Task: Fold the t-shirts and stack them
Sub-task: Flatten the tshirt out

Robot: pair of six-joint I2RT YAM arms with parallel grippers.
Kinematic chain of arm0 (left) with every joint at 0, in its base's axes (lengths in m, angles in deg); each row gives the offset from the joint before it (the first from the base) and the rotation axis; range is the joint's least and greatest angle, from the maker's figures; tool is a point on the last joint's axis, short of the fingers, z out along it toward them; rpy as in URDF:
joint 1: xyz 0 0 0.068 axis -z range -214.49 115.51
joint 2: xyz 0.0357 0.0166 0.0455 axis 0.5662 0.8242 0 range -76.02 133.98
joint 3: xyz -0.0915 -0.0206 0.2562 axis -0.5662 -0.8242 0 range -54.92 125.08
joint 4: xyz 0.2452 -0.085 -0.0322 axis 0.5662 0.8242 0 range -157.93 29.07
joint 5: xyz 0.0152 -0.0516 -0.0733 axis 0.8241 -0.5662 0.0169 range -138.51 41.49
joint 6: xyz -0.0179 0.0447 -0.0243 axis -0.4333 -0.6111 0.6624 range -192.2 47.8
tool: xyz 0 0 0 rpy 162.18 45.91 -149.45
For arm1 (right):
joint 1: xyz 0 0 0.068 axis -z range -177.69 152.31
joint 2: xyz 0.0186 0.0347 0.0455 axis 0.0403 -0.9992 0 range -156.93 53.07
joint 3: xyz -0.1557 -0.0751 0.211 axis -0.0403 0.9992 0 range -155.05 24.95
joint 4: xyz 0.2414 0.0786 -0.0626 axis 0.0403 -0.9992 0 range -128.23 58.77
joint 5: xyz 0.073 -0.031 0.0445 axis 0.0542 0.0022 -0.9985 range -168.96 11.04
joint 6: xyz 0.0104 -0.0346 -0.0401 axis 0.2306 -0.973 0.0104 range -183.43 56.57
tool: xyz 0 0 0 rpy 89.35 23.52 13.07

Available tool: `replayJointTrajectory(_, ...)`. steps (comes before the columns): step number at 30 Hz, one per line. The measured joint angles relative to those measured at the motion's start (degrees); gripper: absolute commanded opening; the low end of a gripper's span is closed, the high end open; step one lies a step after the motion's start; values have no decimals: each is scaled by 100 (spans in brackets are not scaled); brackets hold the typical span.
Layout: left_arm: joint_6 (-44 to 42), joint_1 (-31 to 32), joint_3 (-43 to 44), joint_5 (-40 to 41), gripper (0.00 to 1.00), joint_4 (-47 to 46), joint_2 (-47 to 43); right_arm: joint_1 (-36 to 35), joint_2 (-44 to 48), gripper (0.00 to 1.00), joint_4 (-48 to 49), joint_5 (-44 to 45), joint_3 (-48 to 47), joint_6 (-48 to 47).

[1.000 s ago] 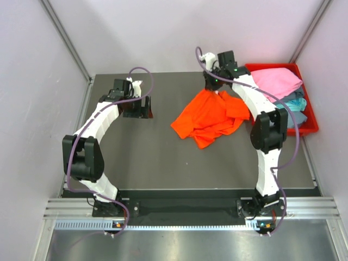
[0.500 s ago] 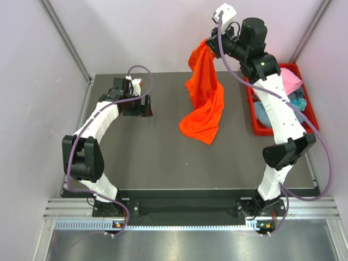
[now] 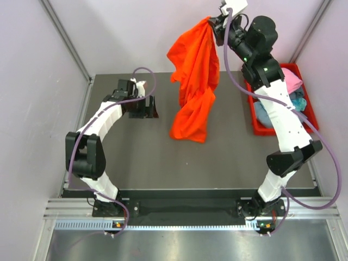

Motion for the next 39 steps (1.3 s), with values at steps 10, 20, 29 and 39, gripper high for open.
replayJointTrajectory(10, 492, 577, 240, -813, 90, -214, 1646, 479, 44, 0, -166, 404, 844, 133)
replayJointTrajectory(20, 813, 1478, 1204, -1307, 50, -343, 2667, 490, 409, 0, -227, 577, 1386, 63)
replayJointTrajectory(29, 638, 1528, 1425, -739, 0, -166, 2820, 535, 654, 0, -201, 708, 1687, -22)
replayJointTrajectory(39, -516, 686, 2068, 953, 1, 114, 664, 656, 741, 0, -293, 1008, 2065, 109)
